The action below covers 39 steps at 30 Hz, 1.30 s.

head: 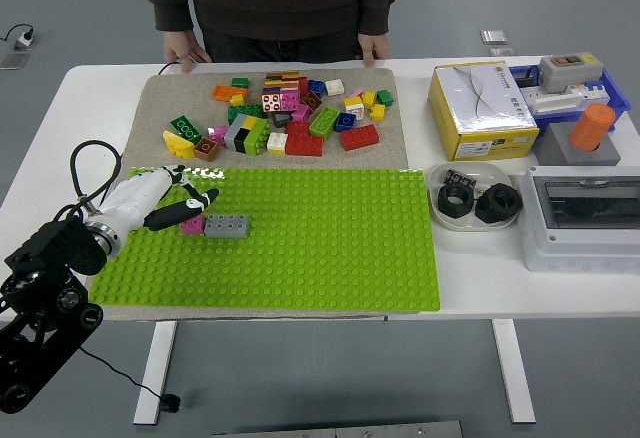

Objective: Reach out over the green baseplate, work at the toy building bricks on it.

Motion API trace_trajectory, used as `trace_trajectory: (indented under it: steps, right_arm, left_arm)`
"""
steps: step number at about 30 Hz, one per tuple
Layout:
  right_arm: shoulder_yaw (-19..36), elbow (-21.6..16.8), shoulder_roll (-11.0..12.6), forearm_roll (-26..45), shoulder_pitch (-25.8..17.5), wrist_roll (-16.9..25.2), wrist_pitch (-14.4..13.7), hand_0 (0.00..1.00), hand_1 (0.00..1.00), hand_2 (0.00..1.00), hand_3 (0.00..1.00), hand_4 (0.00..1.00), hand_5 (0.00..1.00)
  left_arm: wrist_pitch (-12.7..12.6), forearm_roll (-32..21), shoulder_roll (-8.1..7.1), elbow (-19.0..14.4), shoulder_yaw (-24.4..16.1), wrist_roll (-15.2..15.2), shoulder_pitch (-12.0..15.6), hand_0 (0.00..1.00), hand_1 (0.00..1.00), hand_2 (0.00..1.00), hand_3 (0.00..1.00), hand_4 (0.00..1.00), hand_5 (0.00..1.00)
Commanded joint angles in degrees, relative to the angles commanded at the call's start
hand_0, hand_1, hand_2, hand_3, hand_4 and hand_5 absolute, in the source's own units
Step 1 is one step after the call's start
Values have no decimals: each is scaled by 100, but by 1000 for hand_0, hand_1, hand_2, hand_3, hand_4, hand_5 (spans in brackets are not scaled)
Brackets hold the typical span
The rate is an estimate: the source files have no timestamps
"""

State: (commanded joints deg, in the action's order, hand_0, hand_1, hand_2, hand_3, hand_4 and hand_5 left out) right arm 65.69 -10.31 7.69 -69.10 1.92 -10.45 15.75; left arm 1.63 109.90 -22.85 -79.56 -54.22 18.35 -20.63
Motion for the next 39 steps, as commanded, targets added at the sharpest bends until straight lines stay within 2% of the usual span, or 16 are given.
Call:
trace_trajectory:
  steps: [5, 16, 27, 39]
  right_arm:
    - [8, 0, 7, 17, 14, 6, 2, 578, 646, 705, 764, 531, 998]
    - [9, 0, 23, 29, 9, 0, 14, 579, 646, 706, 763, 531, 998]
    - [2, 0, 21, 28, 3, -5, 21, 581, 646, 708, 762, 531, 998]
    - [-16, 0, 17, 36, -3, 2, 24, 582, 645, 707, 761, 530, 998]
  left_arm:
    - [5, 21, -34, 30, -45, 4, 59, 998, 978, 969, 621, 731, 998]
    - [11, 28, -166, -247, -68, 83, 257, 998, 976, 961, 619, 734, 998]
    - [-34, 0, -87, -74, -31, 18, 293, 998, 975, 960, 617, 736, 998]
    - [-99, 26, 69, 226, 2, -81, 232, 998, 973, 955, 616, 739, 998]
